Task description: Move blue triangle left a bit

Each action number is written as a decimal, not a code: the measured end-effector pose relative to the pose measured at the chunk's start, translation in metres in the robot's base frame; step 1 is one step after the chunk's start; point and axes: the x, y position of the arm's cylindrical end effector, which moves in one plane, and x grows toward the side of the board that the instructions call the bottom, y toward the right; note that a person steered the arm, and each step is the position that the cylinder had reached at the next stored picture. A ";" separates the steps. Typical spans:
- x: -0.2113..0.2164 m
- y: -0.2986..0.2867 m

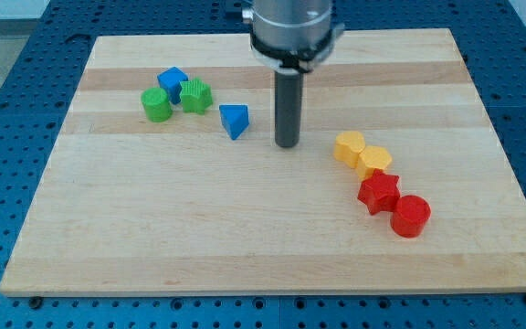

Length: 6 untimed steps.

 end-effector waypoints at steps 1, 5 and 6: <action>-0.023 -0.023; -0.011 -0.021; -0.012 -0.024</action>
